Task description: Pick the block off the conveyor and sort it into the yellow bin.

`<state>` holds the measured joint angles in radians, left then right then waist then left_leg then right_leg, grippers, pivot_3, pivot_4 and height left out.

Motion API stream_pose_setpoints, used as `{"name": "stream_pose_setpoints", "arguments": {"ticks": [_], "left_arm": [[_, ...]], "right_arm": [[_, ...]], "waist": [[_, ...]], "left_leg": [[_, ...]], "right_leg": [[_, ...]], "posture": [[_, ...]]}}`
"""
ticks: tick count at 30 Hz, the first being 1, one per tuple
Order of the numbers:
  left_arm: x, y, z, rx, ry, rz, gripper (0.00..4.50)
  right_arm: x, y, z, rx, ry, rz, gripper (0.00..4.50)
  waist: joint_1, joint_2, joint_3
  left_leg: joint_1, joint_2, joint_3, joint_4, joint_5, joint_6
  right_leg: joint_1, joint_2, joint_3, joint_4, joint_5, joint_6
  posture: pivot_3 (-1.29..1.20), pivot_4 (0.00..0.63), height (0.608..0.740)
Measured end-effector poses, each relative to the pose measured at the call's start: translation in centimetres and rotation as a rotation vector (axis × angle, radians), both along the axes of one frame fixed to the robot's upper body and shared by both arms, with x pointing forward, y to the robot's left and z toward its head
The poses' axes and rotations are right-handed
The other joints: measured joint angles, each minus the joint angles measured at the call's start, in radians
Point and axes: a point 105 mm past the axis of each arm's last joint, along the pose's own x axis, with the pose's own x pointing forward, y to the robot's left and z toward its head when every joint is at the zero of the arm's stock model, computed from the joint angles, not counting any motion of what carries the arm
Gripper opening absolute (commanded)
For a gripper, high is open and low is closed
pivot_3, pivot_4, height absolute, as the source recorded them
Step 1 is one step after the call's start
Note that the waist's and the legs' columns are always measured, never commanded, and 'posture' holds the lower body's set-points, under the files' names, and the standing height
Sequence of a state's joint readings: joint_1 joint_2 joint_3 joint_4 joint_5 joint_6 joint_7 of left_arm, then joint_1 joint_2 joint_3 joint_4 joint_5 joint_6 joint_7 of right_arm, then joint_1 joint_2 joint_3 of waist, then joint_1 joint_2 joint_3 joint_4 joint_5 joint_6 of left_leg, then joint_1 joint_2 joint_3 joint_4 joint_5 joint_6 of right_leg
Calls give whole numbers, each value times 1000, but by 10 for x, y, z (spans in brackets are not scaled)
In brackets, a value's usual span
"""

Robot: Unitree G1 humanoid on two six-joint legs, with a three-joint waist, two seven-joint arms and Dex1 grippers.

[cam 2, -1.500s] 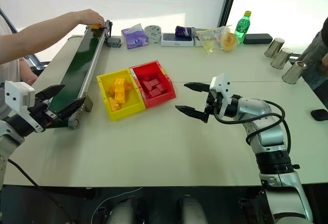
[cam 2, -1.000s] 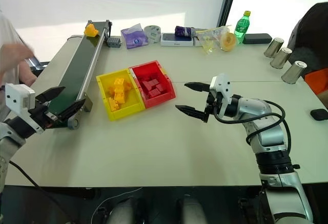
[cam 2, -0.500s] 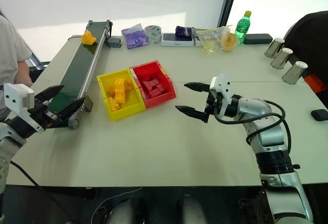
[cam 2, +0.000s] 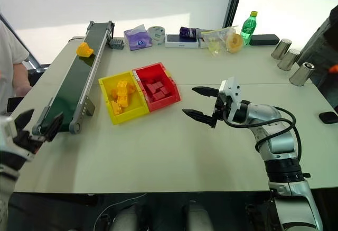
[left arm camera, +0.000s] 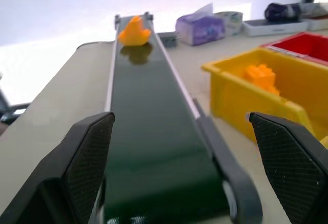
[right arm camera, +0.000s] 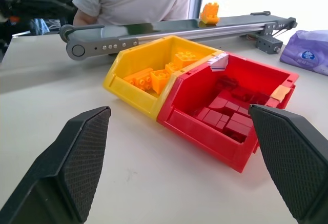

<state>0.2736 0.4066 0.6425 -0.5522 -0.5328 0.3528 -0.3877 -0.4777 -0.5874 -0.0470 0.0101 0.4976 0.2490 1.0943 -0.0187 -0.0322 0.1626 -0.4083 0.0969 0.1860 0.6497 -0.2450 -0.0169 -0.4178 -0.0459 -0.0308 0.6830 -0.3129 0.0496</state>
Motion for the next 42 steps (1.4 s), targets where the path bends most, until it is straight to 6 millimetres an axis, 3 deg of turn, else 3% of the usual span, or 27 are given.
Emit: {"name": "stream_pose_setpoints", "arguments": {"ticks": [8,21,31,35,42], "left_arm": [[-23,3,-16,-90,-11,162,4450],[-9,0,2,-68,-85,145,4450],[16,-11,12,-79,-108,143,4450],[32,-6,13,-122,-90,249,4450],[71,-40,15,-203,-69,343,4450]], "right_arm": [[1,4,-1,10,0,25,4500],[1,5,-1,7,-1,31,4500],[1,5,0,3,-9,27,4500],[1,5,0,3,-12,28,4500],[1,7,0,7,-12,30,4500]], "waist": [[4,-1,0],[1,-1,0],[2,-1,0],[5,-1,0],[3,-1,-1]], "left_leg": [[1,-1,-2,1,-2,3],[1,0,-2,1,-2,3],[1,0,-2,1,-1,2],[1,-1,-2,1,-1,2],[1,-1,-2,1,1,-1]], "right_leg": [[2,0,-1,0,0,0],[3,0,-1,0,0,0],[3,1,-1,0,0,0],[3,1,-1,-1,0,0],[4,1,-1,-1,0,0]], "posture": [[0,150,740],[0,150,740],[0,150,740],[0,150,740],[0,150,740]]}}
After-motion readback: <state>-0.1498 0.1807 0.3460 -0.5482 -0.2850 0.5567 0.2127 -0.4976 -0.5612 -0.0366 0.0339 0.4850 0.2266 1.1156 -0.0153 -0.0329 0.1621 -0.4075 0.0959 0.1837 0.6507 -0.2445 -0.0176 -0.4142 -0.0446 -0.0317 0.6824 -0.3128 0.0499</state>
